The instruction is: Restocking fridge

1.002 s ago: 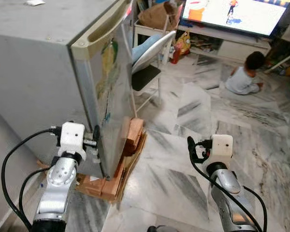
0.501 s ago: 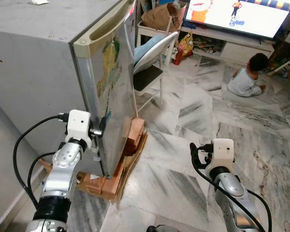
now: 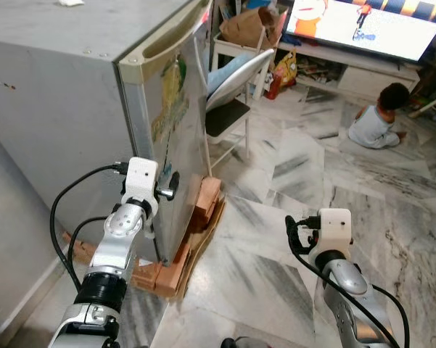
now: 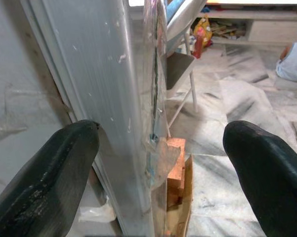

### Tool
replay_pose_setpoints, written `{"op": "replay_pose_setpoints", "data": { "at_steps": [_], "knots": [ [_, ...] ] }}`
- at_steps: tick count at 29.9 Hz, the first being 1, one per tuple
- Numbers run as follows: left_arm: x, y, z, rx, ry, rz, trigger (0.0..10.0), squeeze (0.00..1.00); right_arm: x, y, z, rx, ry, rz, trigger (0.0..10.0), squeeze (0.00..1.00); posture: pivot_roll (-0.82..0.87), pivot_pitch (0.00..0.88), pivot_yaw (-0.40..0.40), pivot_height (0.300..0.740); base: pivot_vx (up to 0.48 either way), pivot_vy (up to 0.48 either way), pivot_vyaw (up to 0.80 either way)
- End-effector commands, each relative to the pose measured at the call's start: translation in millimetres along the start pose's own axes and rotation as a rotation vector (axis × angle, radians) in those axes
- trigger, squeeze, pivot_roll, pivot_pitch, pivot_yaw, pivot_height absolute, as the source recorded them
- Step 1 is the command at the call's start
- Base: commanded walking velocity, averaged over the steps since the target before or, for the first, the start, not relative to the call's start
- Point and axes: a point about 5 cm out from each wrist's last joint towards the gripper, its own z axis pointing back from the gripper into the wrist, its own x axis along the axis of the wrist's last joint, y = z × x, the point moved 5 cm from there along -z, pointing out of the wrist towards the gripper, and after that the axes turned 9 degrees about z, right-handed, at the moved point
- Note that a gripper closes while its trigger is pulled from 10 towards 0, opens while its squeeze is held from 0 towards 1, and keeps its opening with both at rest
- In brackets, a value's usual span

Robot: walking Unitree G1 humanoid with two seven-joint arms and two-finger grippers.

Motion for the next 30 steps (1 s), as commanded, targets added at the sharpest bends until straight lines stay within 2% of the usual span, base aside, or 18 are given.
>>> {"op": "replay_pose_setpoints", "data": {
  "at_steps": [1,5,9,12,21,25,29,30],
  "knots": [
    [-2.0,1.6,-1.9,0.017,0.026,-0.018,10.0,0.00,1.2,-6.8,2.0,-0.015,0.002,0.004,10.0,0.00,-0.03,0.056,-0.079,0.740,0.000,0.000,0.00],
    [-5.4,5.4,-1.4,0.030,0.040,-0.015,10.0,0.00,0.2,-7.3,2.4,-0.016,0.006,0.003,10.0,0.00,-0.03,0.056,-0.079,0.740,0.000,0.000,0.00],
    [-7.4,10.3,-5.6,0.053,0.046,-0.045,10.0,0.00,-0.8,-3.8,1.5,-0.007,0.012,0.001,10.0,0.00,-0.02,0.056,-0.080,0.740,0.000,0.000,0.00],
    [-1.8,16.4,-11.2,0.094,0.045,-0.053,10.0,0.00,0.4,-3.5,0.8,-0.006,0.010,0.001,10.0,0.00,-0.03,0.055,-0.081,0.740,0.000,0.000,0.00],
    [9.2,10.4,-23.7,0.080,0.024,-0.084,10.0,0.00,-2.5,-4.5,2.7,0.004,0.024,0.005,10.0,0.00,-0.03,0.055,-0.080,0.740,0.000,0.000,0.00],
    [15.6,2.0,-27.4,0.047,0.004,-0.071,10.0,0.00,-6.6,-5.5,5.4,0.014,0.040,0.013,10.0,0.00,-0.03,0.054,-0.080,0.740,0.000,0.000,0.00],
    [27.5,-33.6,-32.7,-0.093,-0.034,-0.057,10.0,0.00,-22.9,-13.8,8.8,0.004,0.104,0.057,10.0,0.00,-0.04,0.050,-0.079,0.740,0.000,0.000,0.00],
    [28.2,-35.8,-32.8,-0.101,-0.037,-0.056,10.0,0.00,-23.8,-14.1,8.8,0.003,0.108,0.059,10.0,0.00,-0.04,0.050,-0.079,0.740,0.000,0.000,0.00]
  ]
}}
